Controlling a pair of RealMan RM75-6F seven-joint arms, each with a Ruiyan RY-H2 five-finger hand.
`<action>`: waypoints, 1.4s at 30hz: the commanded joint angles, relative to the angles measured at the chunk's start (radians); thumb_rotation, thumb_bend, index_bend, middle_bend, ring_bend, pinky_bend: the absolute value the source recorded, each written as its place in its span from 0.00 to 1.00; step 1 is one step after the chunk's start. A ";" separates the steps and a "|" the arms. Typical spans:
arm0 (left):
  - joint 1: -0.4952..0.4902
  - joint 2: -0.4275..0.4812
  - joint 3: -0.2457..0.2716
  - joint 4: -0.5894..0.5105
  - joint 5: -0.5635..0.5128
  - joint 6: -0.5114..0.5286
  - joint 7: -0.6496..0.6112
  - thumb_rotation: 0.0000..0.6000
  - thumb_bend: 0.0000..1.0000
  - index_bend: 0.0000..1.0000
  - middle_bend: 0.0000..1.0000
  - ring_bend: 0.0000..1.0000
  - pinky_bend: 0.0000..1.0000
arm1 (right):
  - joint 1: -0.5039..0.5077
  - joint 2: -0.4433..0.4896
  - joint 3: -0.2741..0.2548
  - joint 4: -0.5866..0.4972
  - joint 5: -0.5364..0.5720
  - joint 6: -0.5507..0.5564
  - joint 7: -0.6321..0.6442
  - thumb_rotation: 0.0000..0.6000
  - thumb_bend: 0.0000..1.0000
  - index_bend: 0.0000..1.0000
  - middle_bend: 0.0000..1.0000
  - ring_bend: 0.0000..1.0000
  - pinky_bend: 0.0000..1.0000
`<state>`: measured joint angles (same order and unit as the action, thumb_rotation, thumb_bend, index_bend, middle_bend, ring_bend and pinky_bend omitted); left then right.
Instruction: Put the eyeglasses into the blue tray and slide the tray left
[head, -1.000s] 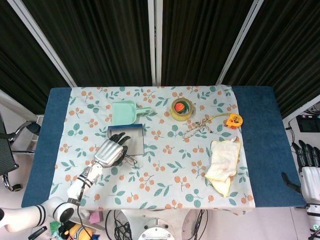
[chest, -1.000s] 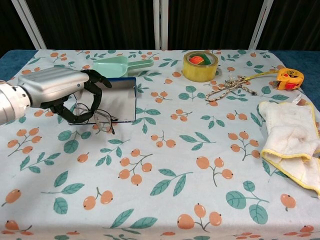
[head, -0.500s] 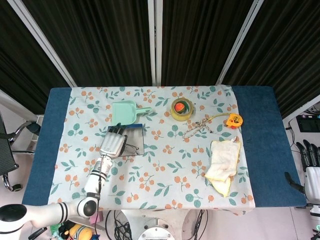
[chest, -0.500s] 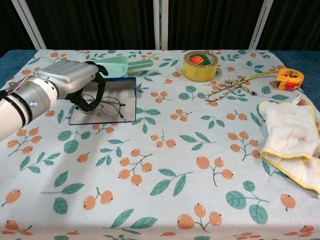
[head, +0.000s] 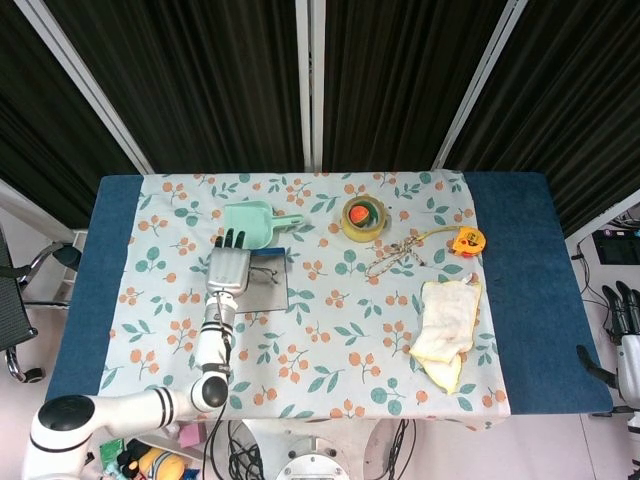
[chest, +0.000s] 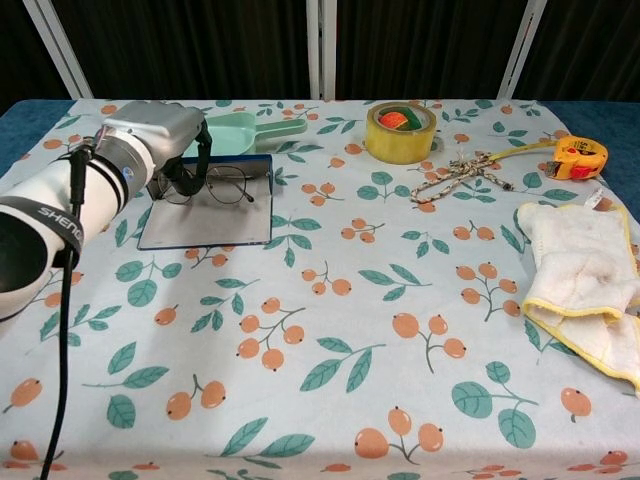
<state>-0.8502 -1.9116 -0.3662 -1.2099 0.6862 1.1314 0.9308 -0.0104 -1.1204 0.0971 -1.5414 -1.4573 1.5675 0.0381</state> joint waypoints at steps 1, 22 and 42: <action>-0.017 -0.025 -0.007 0.042 -0.031 -0.006 0.011 1.00 0.51 0.63 0.10 0.05 0.16 | 0.000 0.000 0.000 0.002 -0.001 0.000 0.003 1.00 0.18 0.00 0.00 0.00 0.00; -0.049 -0.067 -0.024 0.144 -0.040 -0.001 -0.041 1.00 0.49 0.40 0.10 0.05 0.16 | 0.007 0.006 0.000 0.007 0.024 -0.040 0.007 1.00 0.22 0.00 0.00 0.00 0.00; -0.008 0.084 0.071 -0.084 0.101 0.013 -0.058 1.00 0.39 0.16 0.09 0.06 0.16 | 0.015 0.002 -0.004 0.004 0.024 -0.058 -0.002 1.00 0.22 0.00 0.00 0.00 0.00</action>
<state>-0.8602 -1.8556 -0.3135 -1.2786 0.7765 1.1728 0.8672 0.0047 -1.1180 0.0930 -1.5373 -1.4328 1.5094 0.0365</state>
